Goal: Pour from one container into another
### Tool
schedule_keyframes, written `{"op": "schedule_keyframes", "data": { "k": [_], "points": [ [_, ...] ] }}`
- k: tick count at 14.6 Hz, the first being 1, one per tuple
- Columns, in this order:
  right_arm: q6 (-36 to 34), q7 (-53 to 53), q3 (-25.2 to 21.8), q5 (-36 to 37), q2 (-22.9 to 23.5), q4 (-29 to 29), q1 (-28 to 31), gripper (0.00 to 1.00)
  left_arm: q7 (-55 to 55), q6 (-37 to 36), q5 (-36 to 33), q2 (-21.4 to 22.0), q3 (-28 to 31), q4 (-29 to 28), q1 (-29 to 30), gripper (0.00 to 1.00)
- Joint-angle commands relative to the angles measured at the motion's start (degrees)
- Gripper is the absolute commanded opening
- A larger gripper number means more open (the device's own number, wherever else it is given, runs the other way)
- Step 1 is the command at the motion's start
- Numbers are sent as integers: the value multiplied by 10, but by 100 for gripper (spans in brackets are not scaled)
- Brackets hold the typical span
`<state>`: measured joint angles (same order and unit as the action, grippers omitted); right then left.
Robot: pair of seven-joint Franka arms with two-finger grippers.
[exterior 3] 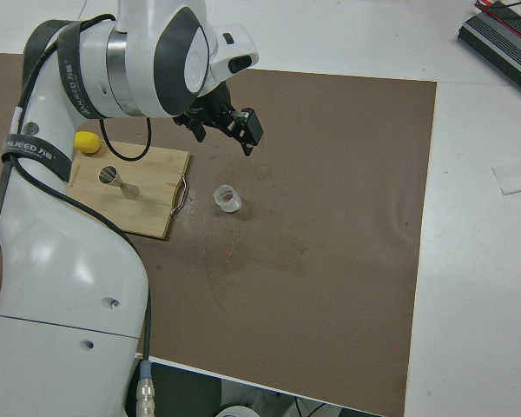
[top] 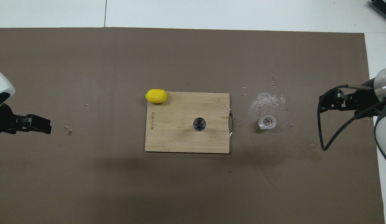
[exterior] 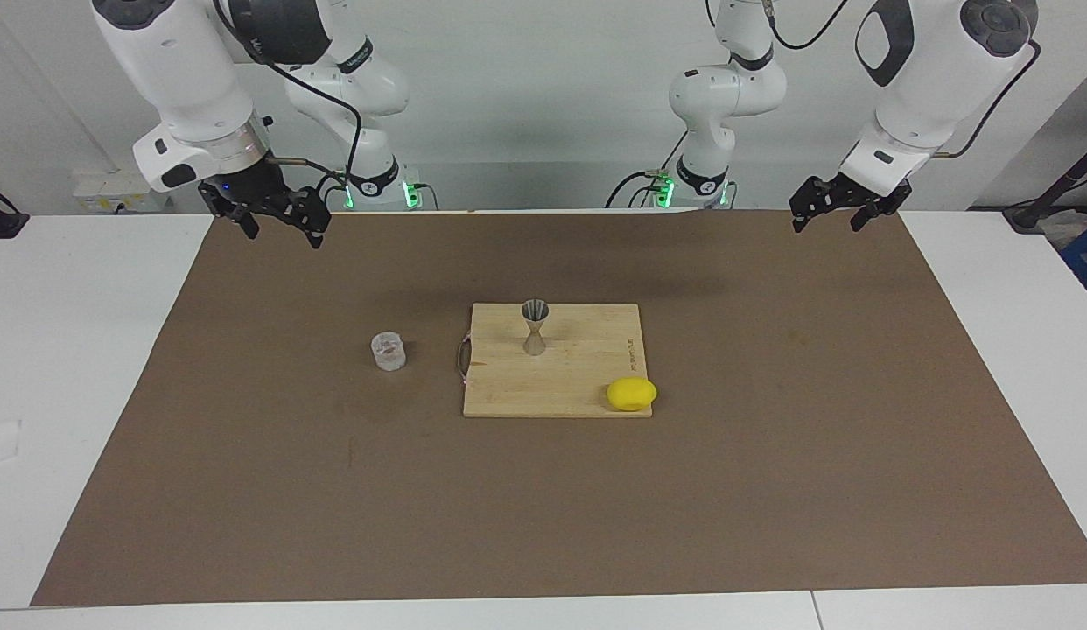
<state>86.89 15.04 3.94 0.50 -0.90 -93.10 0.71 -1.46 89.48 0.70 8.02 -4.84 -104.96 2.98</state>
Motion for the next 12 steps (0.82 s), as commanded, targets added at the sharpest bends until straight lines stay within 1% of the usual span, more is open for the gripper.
{"op": "schedule_keyframes", "data": {
  "k": [1,5,7,9,10,11,12],
  "points": [
    [13,-12,4,3,-11,-14,7,100,8,6,-10,3,-3,-7,4,100],
    [13,-12,4,2,-11,-13,7,100,43,24,1,-4,-3,5,13,100],
    [13,-12,4,3,-11,-14,7,100,37,25,-3,-5,-3,6,12,100],
    [13,-12,4,3,-11,-14,7,100,36,42,-3,-8,-4,7,17,100],
    [13,-12,4,3,-10,-13,7,100,37,42,-1,-29,-3,25,16,100],
    [13,-12,4,3,-11,-14,7,100,37,33,-1,-56,-3,58,12,100],
    [13,-12,4,3,-11,-13,7,100,37,32,1,-63,-3,66,17,100]
  ]
}}
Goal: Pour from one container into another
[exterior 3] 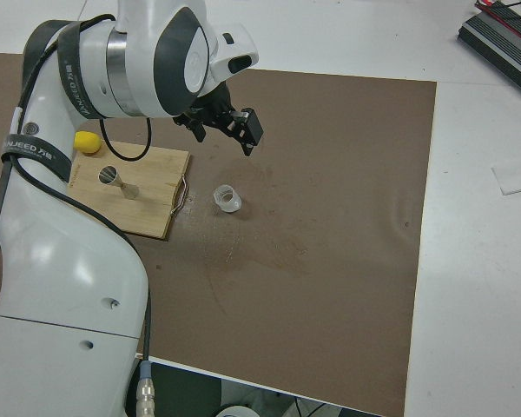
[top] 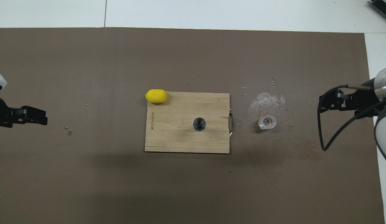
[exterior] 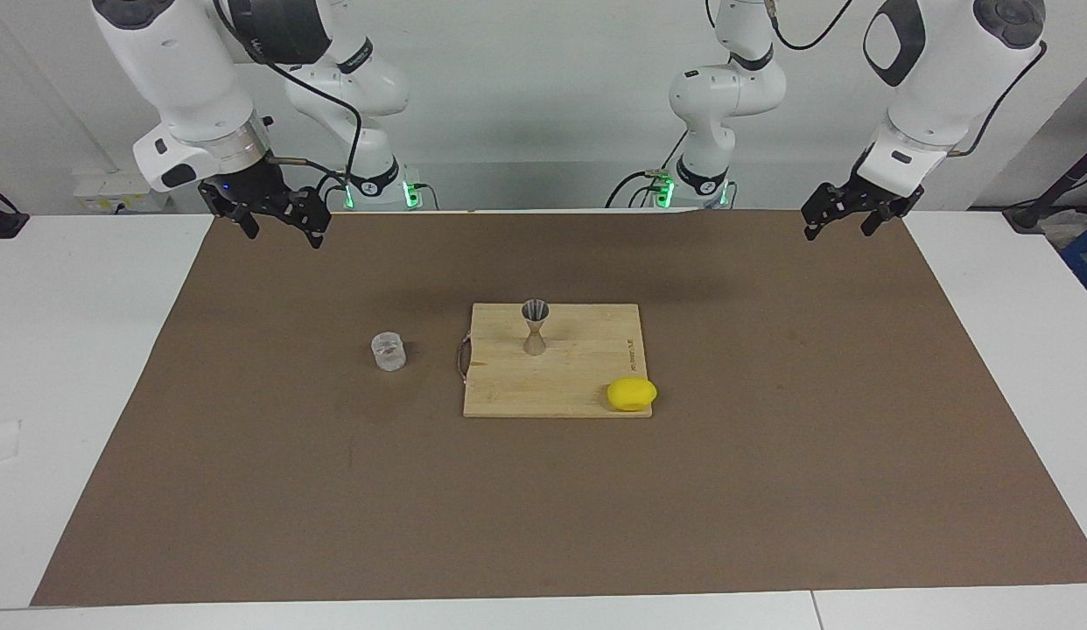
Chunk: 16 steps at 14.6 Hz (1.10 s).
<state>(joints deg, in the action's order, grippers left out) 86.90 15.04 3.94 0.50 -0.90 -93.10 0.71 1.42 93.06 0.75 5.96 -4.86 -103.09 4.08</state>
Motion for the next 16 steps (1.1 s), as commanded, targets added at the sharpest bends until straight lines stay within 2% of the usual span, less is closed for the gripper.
{"op": "schedule_keyframes", "data": {
  "k": [1,4,9,10,16],
  "points": [
    [13,-12,4,3,-10,-13,7,100,12,-17,0,-42,-2,49,1,100],
    [8,-12,4,3,-11,-13,7,100,14,-2,-1,-37,-2,35,9,100],
    [5,-10,5,2,-12,-13,7,100,15,-21,-1,-24,-2,32,12,100],
    [22,2,4,-4,-11,-16,7,96,14,-21,-1,-23,-2,32,12,100],
    [92,242,4,-50,-2,-65,12,96,9,-20,-1,-24,-2,32,12,100]
  ]
}}
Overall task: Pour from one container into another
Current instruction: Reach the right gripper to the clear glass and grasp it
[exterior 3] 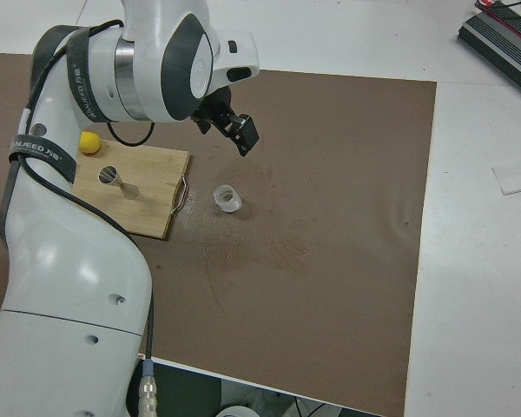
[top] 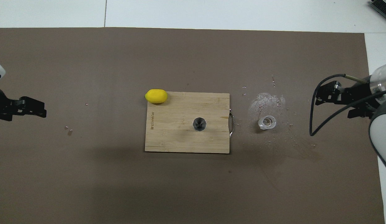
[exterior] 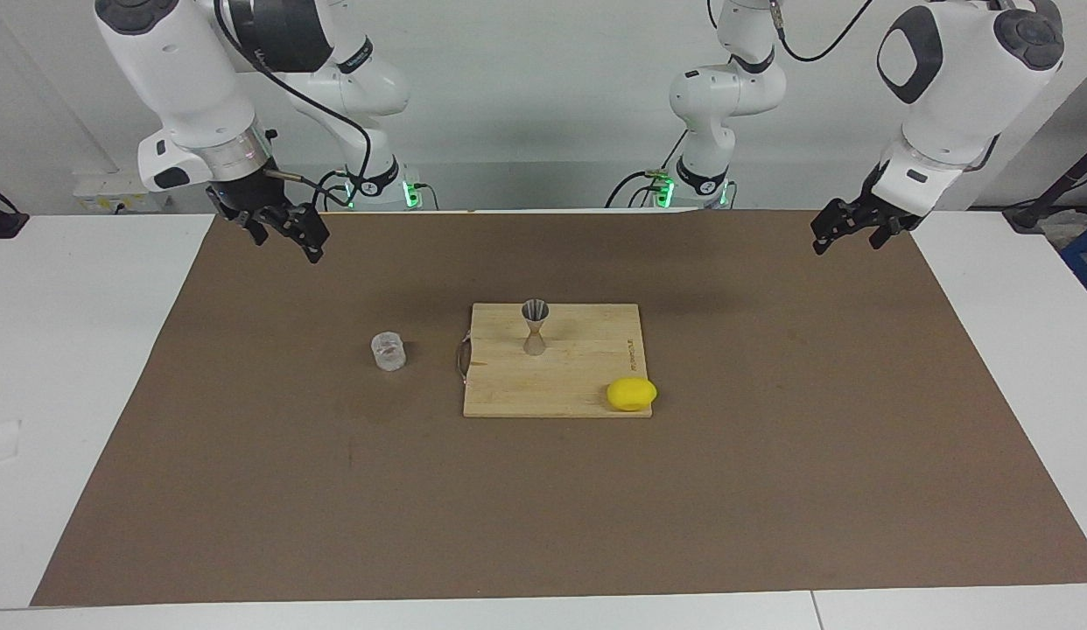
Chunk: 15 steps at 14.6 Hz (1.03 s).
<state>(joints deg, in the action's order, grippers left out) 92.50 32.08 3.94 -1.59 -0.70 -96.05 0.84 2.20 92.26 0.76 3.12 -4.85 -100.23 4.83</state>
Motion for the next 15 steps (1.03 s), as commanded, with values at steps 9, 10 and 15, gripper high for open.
{"op": "schedule_keyframes", "data": {
  "k": [9,10,15],
  "points": [
    [137,321,3,-235,69,-131,79,95,7,-12,-1,5,34,4,-46,100],
    [161,321,3,-252,71,-155,80,95,7,-9,-1,5,34,4,-48,100],
    [229,320,4,-280,118,-178,74,95,6,-14,-1,6,45,4,-60,100]
  ]
}}
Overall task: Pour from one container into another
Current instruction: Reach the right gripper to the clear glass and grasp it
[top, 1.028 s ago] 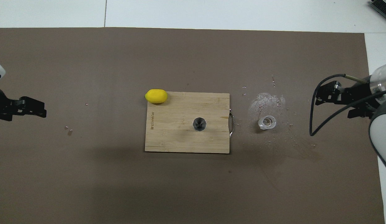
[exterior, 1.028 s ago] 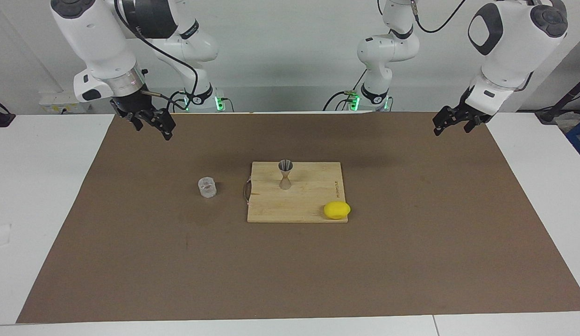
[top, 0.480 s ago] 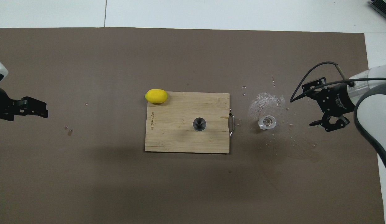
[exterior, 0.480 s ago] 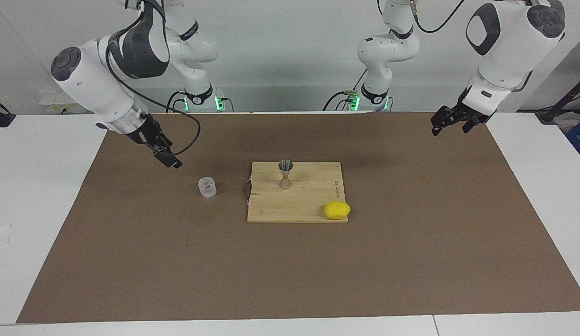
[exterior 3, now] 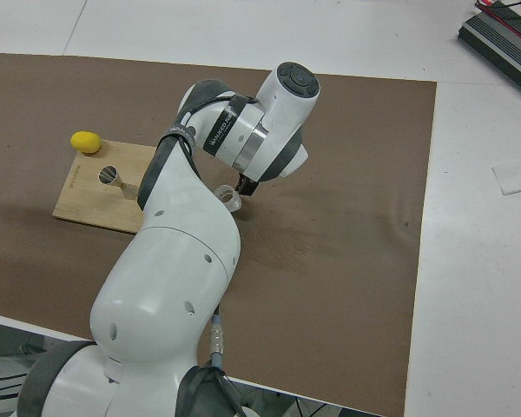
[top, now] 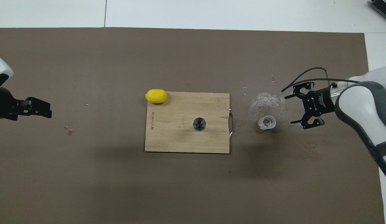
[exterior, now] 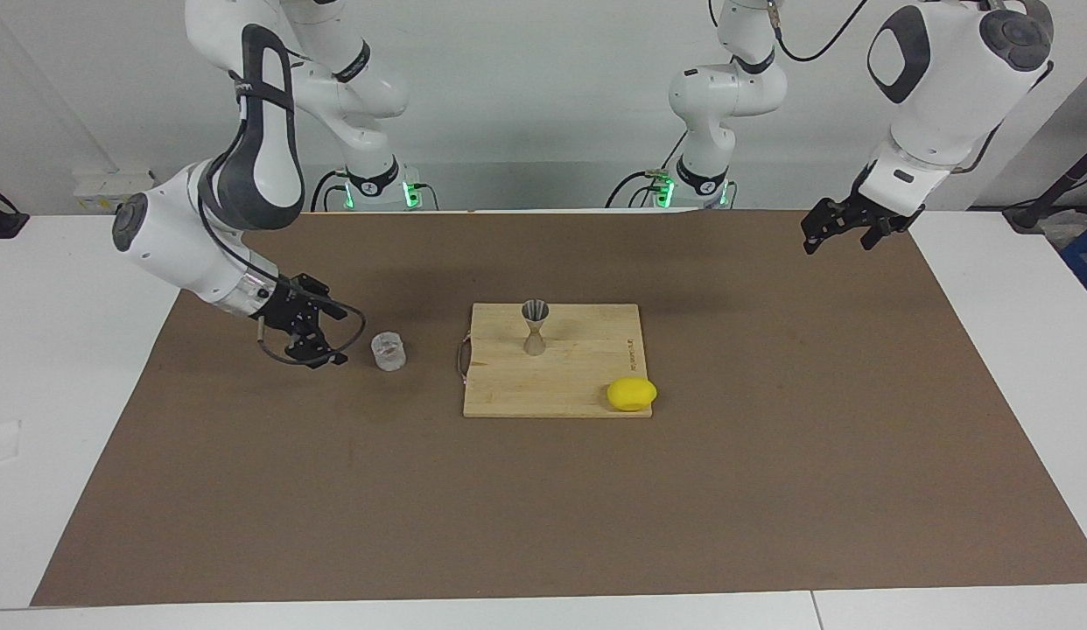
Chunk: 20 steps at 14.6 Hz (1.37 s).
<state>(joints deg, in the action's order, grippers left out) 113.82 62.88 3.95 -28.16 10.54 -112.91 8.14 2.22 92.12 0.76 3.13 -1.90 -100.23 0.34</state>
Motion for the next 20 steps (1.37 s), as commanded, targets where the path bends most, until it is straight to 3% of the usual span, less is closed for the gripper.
{"op": "schedule_keyframes", "data": {
  "k": [1,4,15,16,17,18,19,20],
  "points": [
    [28,10,4,-15,5,-20,1,95,5,-12,-1,6,16,5,-11,100],
    [81,10,4,-45,9,-61,-3,96,1,-6,-1,6,16,5,-6,100],
    [124,-53,5,-156,34,-106,-32,91,1,-12,-1,6,15,5,-10,100],
    [124,-53,5,-156,33,-106,-35,85,1,-12,-1,6,15,5,-10,100],
    [123,-53,5,-157,33,-106,-35,66,1,-12,-1,6,16,5,-10,100],
    [120,-53,5,-159,33,-105,-35,34,1,-12,-1,6,16,5,-10,100],
    [120,-54,5,-160,33,-104,-35,10,1,-12,-1,6,15,5,-10,100],
    [117,-55,5,-160,33,-103,-33,0,1,-12,-1,6,15,5,-10,100]
  ]
}}
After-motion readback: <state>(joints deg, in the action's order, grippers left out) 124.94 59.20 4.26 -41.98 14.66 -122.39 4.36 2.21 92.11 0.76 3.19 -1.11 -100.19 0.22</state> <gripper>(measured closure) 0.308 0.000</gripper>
